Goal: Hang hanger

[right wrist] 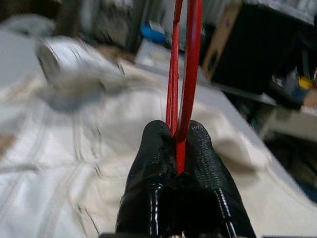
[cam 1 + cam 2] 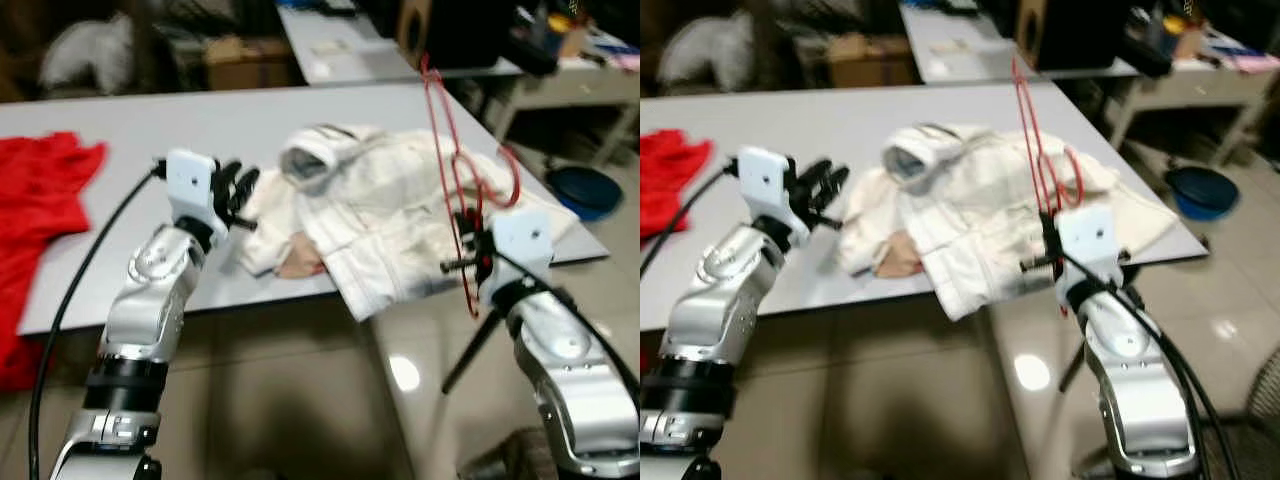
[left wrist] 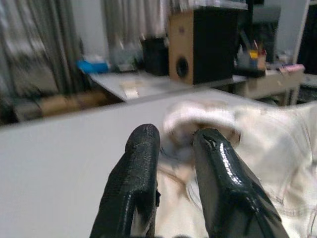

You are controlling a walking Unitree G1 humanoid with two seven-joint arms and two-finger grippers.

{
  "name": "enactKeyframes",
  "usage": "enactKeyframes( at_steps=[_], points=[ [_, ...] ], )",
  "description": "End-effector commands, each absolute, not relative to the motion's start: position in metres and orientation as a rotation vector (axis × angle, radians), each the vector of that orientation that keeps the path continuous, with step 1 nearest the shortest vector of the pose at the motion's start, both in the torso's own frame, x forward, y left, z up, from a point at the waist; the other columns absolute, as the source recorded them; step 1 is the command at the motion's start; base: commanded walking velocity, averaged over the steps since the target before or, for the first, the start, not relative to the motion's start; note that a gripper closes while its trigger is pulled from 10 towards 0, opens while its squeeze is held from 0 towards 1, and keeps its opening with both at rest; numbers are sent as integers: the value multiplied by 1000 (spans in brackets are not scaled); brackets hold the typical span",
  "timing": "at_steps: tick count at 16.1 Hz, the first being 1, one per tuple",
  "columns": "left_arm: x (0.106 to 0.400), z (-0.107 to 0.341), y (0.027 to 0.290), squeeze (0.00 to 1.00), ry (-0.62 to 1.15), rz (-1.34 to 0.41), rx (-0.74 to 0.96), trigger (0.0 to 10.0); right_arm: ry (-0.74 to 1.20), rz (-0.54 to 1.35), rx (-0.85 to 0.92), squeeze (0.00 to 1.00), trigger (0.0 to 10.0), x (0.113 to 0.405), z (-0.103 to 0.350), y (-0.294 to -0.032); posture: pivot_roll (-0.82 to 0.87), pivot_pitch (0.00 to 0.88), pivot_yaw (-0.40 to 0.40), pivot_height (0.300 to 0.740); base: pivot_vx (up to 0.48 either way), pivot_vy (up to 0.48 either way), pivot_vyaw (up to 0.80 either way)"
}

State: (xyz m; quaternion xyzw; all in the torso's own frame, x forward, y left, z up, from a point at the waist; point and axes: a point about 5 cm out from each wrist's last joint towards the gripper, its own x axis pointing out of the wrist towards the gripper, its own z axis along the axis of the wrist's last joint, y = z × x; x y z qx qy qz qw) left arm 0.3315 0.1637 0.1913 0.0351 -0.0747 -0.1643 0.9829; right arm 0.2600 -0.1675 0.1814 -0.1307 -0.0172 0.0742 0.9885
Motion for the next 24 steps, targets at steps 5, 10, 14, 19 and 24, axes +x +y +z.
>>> enactKeyframes(
  at_steps=[5, 10, 14, 19, 24],
  points=[
    [319, 182, 161, 0, -82, -257, 119, 10000, -24, 199, -240, 0, 10000, 259, 179, -159, -81, 0, 36, 740, 0, 335, 0],
    [318, 171, 162, 0, -9, -212, 135, 10000, 83, 64, -93, 0, 10000, 258, 160, -183, -95, 0, 54, 740, 0, 371, 0],
    [317, 169, 159, 0, 5, -213, 115, 10000, 91, 125, -83, 0, 10000, 254, 159, -176, -100, 0, 57, 740, 0, 367, 0],
    [314, 165, 161, 0, 21, -186, 112, 10000, 94, 227, -131, 0, 10000, 253, 158, -166, -91, 0, 33, 740, 0, 362, 0],
    [311, 164, 165, 0, 27, -165, 119, 10000, 139, 258, -184, 0, 10000, 251, 145, -168, -75, 0, 6, 740, 0, 362, 0]
  ],
)
